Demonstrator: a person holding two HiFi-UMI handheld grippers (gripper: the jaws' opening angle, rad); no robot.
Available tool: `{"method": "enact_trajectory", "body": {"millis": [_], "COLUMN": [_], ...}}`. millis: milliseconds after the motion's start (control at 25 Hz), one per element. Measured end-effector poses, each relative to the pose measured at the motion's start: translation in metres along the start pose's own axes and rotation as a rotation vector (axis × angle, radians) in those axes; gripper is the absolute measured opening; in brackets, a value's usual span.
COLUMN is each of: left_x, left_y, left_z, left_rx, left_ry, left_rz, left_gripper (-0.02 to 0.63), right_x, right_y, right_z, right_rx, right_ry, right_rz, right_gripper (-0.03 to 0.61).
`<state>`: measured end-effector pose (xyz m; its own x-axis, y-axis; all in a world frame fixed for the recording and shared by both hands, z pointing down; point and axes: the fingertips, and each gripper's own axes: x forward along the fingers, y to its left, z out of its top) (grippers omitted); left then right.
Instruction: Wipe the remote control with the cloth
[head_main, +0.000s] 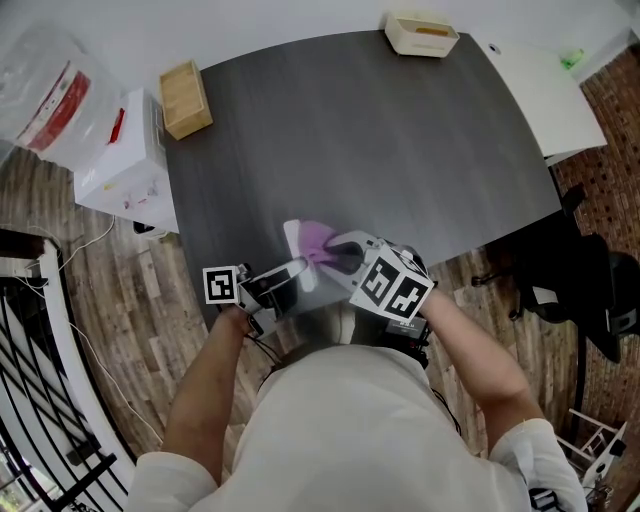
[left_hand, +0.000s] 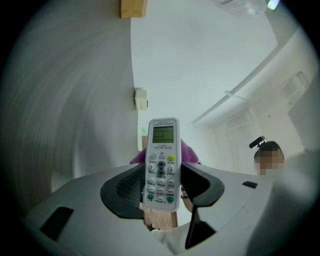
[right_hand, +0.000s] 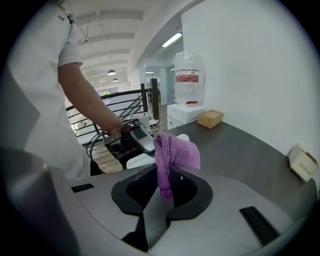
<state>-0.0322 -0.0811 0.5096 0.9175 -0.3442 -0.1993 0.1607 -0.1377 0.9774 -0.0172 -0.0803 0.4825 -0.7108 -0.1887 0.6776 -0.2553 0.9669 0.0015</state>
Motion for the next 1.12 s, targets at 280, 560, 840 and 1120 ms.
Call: {"method": "enact_trajectory", "body": {"millis": [280,560,840,1120], "left_x": [-0.01,-0.021,-0.047,-0.099], "left_y": [-0.009,0.006,0.049,0.082], "left_z": [0.026,0.037,0.057,0.078], "left_rx": [-0.036,-0.033,0.192,0.476], "left_ry": [-0.146,-0.179,-0.139,0.031], "left_rz": [-0.085,-0.004,0.463,1.101], "left_gripper": [0.219,0.219,0.219,0.219], "right_x": [0.001,0.004,-0.003,-0.02], "right_y": [0.018,0.05,0.072,-0.031], "right_z": [0.001,-0.006,-0.023,-0.062], "right_rx": [0.046,-0.074,-0.004,0.323], "right_ry": [-0.02,0.053,0.1,0.093], "right_rz": [0.074,0.158,0.306,-0.124], "right_gripper": [0.072,0.072,0.072,0.072]}}
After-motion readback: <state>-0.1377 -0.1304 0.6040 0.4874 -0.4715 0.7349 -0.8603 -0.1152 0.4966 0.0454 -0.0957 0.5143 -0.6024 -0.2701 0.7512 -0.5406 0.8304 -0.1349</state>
